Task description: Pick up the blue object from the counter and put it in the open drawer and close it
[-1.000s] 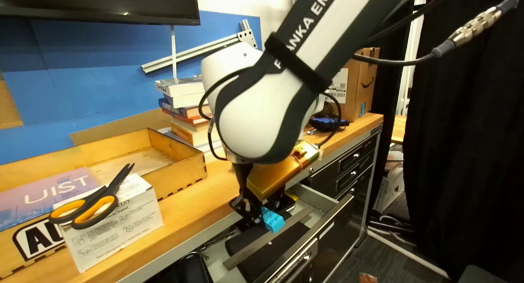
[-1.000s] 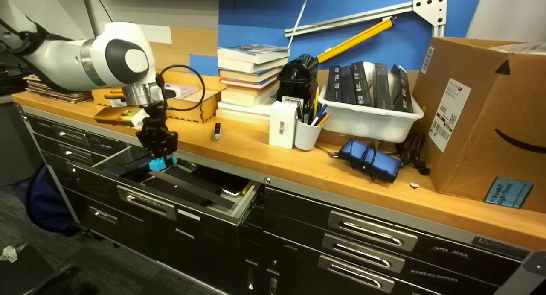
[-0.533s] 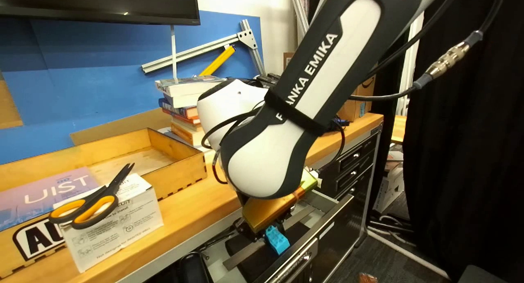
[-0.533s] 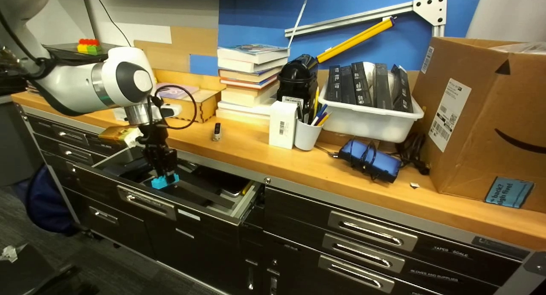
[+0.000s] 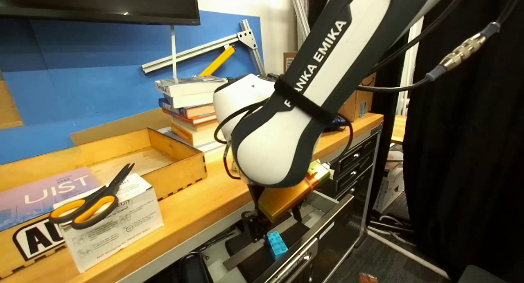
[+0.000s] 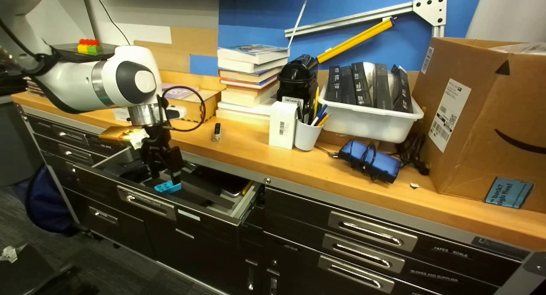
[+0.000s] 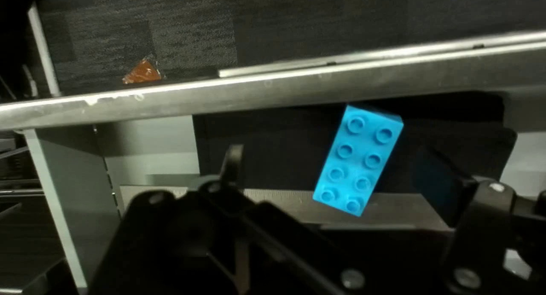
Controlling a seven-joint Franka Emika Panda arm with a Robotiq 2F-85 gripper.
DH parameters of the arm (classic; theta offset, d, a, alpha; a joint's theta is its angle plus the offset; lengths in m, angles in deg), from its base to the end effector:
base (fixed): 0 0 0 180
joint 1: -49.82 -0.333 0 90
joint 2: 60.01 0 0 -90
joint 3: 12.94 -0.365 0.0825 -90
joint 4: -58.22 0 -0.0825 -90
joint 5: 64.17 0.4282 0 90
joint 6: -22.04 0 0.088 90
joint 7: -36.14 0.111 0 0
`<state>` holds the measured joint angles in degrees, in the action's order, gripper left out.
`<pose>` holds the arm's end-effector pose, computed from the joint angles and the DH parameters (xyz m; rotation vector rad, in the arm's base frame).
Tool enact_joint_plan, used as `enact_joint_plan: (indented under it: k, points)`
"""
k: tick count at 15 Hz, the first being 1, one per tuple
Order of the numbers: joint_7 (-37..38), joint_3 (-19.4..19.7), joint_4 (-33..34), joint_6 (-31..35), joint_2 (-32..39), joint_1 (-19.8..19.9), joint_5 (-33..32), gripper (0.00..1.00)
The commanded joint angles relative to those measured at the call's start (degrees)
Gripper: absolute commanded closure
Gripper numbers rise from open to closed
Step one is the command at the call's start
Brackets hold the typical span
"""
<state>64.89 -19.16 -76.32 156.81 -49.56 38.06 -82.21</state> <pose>0.5038 0.1588 0.2497 2.9011 0.0786 -0.1259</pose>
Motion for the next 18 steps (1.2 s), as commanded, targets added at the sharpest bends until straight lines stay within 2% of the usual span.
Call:
enact_joint_plan:
  k: [1,4,9,14,18]
  points:
    - [-15.0,0.0,-4.5,0.9,-2.8,4.2,8.9,0.00]
    - [-23.8,0.9,-4.8,-0.9,-3.0,7.1,15.4,0.00]
    - [-32.5,2.0,-4.1,-5.3,-2.6,10.2,21.4,0.00]
    - [-33.5,2.5,-4.8,-10.6,-3.4,10.3,20.3,0.00]
    - [-30.2,2.7,-7.0,-11.0,-6.1,9.5,17.6,0.00]
